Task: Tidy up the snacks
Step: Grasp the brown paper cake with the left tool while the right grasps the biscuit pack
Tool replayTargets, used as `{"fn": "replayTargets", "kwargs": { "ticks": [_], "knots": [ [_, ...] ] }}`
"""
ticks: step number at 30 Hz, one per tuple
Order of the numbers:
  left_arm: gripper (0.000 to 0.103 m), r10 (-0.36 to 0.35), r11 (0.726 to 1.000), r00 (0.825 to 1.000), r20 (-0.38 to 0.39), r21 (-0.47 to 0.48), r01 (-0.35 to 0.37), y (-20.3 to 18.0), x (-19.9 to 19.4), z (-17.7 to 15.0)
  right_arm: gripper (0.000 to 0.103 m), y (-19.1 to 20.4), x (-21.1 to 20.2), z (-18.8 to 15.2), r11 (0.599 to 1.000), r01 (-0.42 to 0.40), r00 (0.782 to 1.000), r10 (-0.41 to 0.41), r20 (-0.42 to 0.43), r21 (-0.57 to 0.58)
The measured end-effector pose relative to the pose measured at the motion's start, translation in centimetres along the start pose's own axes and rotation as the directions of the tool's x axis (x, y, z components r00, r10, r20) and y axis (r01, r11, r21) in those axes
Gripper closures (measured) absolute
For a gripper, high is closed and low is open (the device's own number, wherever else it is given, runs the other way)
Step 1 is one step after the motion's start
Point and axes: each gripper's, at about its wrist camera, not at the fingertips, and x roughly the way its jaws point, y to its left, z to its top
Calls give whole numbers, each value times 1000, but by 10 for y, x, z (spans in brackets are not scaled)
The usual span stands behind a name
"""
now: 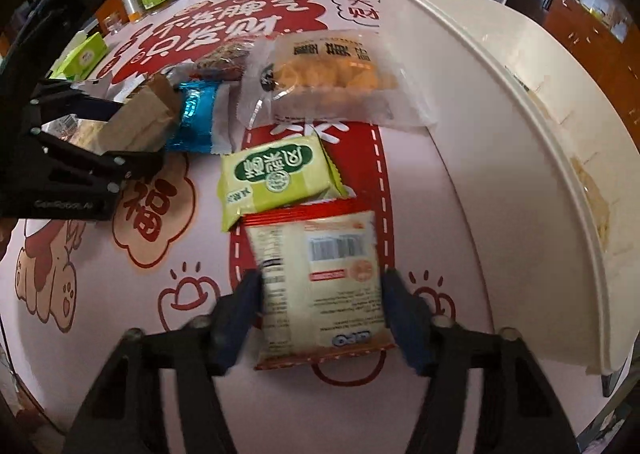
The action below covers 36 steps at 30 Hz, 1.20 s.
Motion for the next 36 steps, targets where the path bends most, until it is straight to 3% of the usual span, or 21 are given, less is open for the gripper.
{"fn": "replayTargets", "kwargs": {
  "ticks": [1, 3, 7, 15, 22, 29, 36],
  "knots": [
    [50, 35, 999, 999, 7, 26, -35, -4, -2, 0, 48, 0, 0, 0, 1000, 2, 1000, -2, -2, 0],
    [51, 37, 998, 999, 4, 42, -37, -7, -3, 0, 56, 0, 0, 1, 1000, -4, 1000, 4, 2, 7],
    [51, 38, 998, 999, -6, 42, -38, -11, -6, -5, 57, -1, 0, 1, 1000, -6, 1000, 6, -1, 16],
    [51, -106, 990, 994, 37, -86, 108, -3, -46, -17, 57, -3, -12, -7, 997, -52, 999, 52, 3, 64],
    [51, -246, 944, 959, 140, -190, 269, 11, -101, -19, 57, -9, -63, -10, 989, -118, 988, 108, 113, 91],
    [51, -279, 936, 929, 244, -146, 319, -4, -157, -7, 57, -27, -124, 3, 978, -155, 957, 114, 265, 138],
    [51, -278, 941, 876, 394, -74, 331, -23, -225, 28, 57, -52, -180, 20, 975, -126, 917, 45, 397, 182]
  ]
}}
